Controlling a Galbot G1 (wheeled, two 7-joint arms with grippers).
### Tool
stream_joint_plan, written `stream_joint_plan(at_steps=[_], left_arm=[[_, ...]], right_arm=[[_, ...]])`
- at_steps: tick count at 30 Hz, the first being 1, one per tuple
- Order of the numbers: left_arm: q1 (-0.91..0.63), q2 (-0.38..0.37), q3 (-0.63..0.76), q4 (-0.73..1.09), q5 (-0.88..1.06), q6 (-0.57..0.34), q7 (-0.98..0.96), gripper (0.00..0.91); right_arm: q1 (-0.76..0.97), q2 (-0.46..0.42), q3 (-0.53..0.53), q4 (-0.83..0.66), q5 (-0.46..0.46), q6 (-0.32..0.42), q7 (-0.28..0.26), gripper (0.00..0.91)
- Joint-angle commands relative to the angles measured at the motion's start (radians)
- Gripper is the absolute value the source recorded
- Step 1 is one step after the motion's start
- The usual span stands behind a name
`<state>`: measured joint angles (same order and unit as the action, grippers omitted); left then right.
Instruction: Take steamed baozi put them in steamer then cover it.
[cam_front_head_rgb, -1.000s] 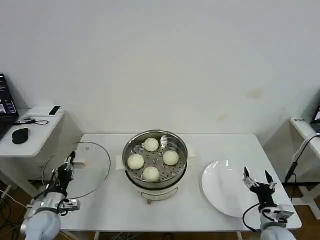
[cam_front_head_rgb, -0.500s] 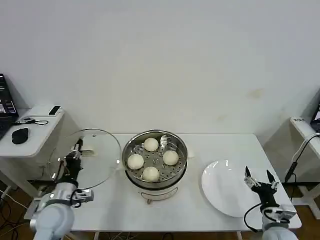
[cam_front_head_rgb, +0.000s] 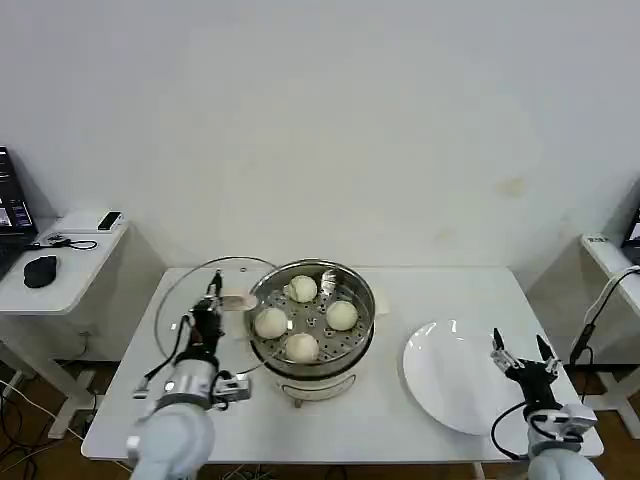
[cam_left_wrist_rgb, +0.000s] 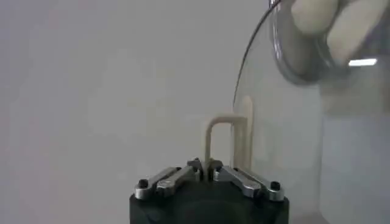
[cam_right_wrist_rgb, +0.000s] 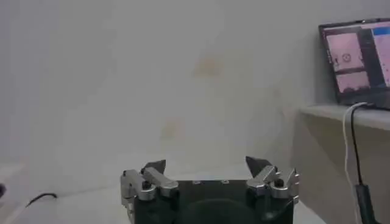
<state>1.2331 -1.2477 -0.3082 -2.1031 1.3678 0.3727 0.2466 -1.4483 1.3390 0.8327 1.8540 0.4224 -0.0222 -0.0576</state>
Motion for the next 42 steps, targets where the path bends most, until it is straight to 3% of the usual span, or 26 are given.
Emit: stream_joint_plan(at_steps=[1, 19, 42], left_arm=[[-0.118, -0.078, 0.211, 0.093, 0.052, 0.098, 0.042, 0.000], [-0.224, -0.261, 0.264, 0.243, 0.168, 0.117, 0.034, 0.000], [-0.243, -0.260, 0.285, 0.328, 0.194, 0.112, 0.031, 0.000]], right_arm=[[0.002, 0.000, 0.010, -0.003, -0.016, -0.003, -0.004, 0.907], [0.073, 0.001, -0.005, -0.088, -0.040, -0.003, -0.004, 0.907], [0.103, -0.007, -0.008, -0.138, -0.037, 0.010, -0.008, 0.907]])
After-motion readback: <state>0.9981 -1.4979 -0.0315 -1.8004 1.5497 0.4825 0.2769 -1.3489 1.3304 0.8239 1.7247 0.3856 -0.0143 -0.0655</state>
